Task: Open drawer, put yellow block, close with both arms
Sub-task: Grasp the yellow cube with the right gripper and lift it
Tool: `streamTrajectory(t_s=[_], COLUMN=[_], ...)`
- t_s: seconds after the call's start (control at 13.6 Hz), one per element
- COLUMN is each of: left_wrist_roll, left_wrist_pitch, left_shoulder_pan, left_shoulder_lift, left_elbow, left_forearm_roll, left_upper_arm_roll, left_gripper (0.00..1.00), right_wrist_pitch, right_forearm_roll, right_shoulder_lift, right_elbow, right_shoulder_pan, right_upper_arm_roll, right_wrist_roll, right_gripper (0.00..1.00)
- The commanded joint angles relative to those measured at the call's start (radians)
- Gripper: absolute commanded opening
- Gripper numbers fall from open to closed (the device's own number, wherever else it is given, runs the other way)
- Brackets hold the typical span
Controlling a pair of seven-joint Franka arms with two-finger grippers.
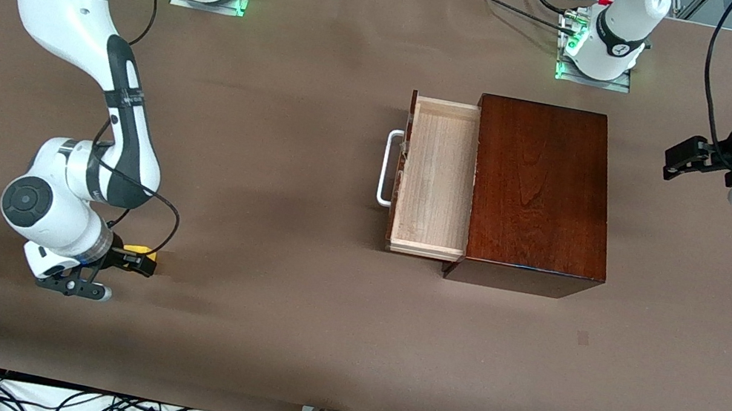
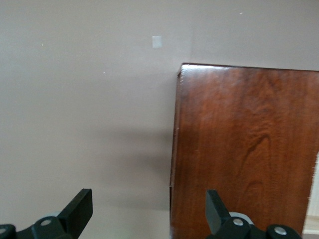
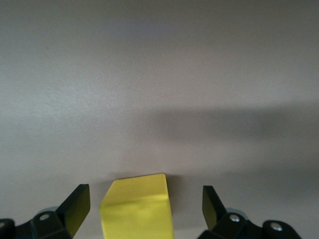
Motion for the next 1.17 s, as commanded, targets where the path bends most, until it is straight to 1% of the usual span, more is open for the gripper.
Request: streamTrajectory(t_s=[0.0, 0.15, 0.22, 0.44, 0.66, 0.73, 0.88, 1.03, 1.1], left_wrist_roll=[0.026, 0.022, 0.023, 0.026, 0.026, 0.026, 0.009, 0.014, 0.017], left_wrist_pitch=[0.029, 0.031, 0.031, 0.028, 0.029, 0.029, 0.026, 0.025, 0.026], left_shoulder_pan=[0.006, 0.006, 0.006, 0.008, 0.025, 0.026, 0.029, 0.031, 0.032], left_shoulder_lift=[-0.039, -0.027, -0.015, -0.007, -0.005, 0.001, 0.047, 0.064, 0.064], left_elbow=[-0.042, -0.021, -0.005, 0.032, 0.035, 0.052, 0.107, 0.138, 0.139], left_forearm_roll=[-0.023, -0.023, -0.023, -0.015, -0.023, -0.023, -0.021, -0.018, -0.02], left_upper_arm_roll=[0.008, 0.008, 0.008, 0.01, 0.008, 0.01, 0.005, 0.007, 0.008], left_gripper=[1.0, 1.0, 1.0, 1.0, 1.0, 1.0, 1.0, 1.0, 1.0], right_wrist_pitch=[-0.013, -0.06, -0.095, -0.201, -0.342, -0.402, -0.532, -0.66, -0.709], right_forearm_roll=[0.02, 0.02, 0.02, 0.014, 0.008, 0.01, 0.016, 0.019, 0.022], right_shoulder_lift=[-0.003, -0.008, -0.02, -0.092, -0.225, -0.273, -0.373, -0.455, -0.489], right_elbow=[0.0, -0.004, -0.003, 0.002, 0.006, 0.006, 0.005, 0.003, 0.005], right_shoulder_pan=[0.003, 0.011, 0.014, 0.014, 0.016, 0.02, 0.068, 0.091, 0.13], right_upper_arm_roll=[0.0, 0.0, 0.0, 0.0, 0.0, 0.002, -0.001, 0.003, 0.002], right_wrist_roll=[-0.013, -0.015, -0.015, -0.019, -0.021, -0.015, 0.016, 0.162, 0.259], right_gripper=[0.54, 0.09, 0.0, 0.0, 0.0, 0.0, 0.0, 0.0, 0.0])
